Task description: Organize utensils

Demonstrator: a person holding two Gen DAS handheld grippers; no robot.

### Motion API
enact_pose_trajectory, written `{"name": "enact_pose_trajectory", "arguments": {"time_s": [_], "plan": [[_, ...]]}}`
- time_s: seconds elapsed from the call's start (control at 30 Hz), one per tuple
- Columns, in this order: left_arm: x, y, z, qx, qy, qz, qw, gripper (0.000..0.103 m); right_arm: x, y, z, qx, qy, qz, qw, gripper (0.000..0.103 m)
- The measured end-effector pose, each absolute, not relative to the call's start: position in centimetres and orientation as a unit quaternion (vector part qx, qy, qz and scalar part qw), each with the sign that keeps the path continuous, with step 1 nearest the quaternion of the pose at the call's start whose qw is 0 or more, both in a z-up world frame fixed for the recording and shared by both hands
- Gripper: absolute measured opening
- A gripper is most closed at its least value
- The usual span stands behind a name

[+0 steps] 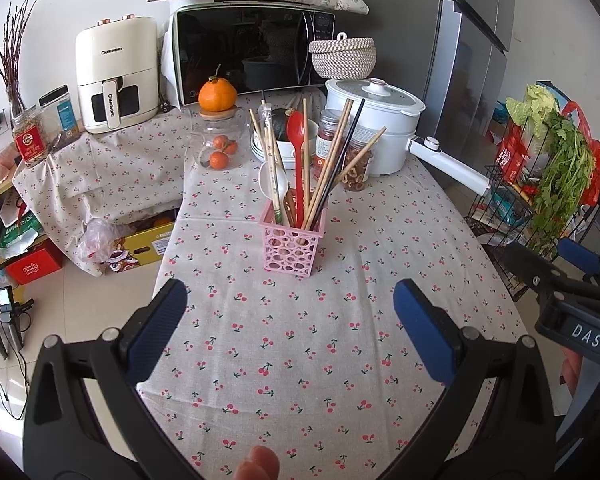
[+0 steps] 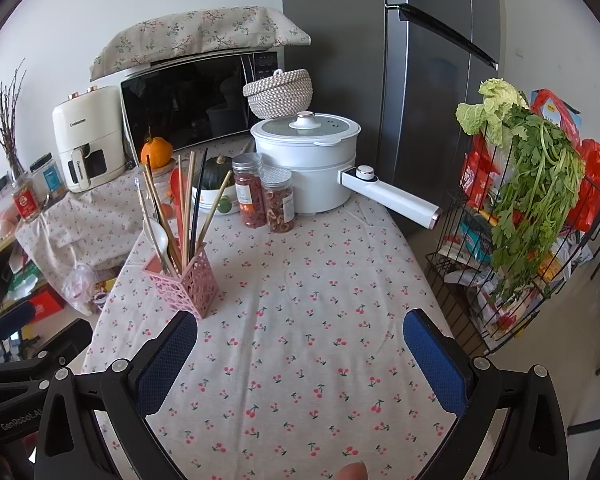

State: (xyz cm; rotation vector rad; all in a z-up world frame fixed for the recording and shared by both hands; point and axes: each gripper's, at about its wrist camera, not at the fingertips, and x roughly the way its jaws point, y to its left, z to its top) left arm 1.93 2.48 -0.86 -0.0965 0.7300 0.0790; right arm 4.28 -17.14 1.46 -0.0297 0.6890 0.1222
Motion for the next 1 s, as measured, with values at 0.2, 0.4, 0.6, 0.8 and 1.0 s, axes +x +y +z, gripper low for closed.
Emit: {"name": "enact_pose_trajectory", "arguments": {"time_s": [0.2, 0.4, 0.6, 0.8, 1.0], "plan": [[1.78, 2.54, -0.69, -0.045, 0.350, 0.043, 0.935, 0.102, 4.28, -17.29, 1.35, -0.013, 0.339, 0.059, 0.939, 0.103], [1.78, 2.64, -0.50, -0.051, 0.348, 0.036, 0.935, 0.102, 4.20, -17.07, 0.87, -0.016, 0.345, 0.054, 0.937, 0.103], [1.78, 2.20, -0.55, -0.043, 0.357, 0.035, 0.932, 0.102, 4.24, -17.09, 0.82, -0.016, 0.346, 0.053, 0.937, 0.103], [1.62, 2.18, -0.40, -0.050, 0.357, 0.035, 0.932, 0.102, 4.28, -16.91, 0.83, -0.019, 0.348, 0.052, 0.936, 0.103], [1.64, 2.34, -0.45, -0.056, 0.360, 0.044, 0.930, 0.102, 4.32, -16.75, 0.87, -0.022, 0.350, 0.052, 0.935, 0.103]]}}
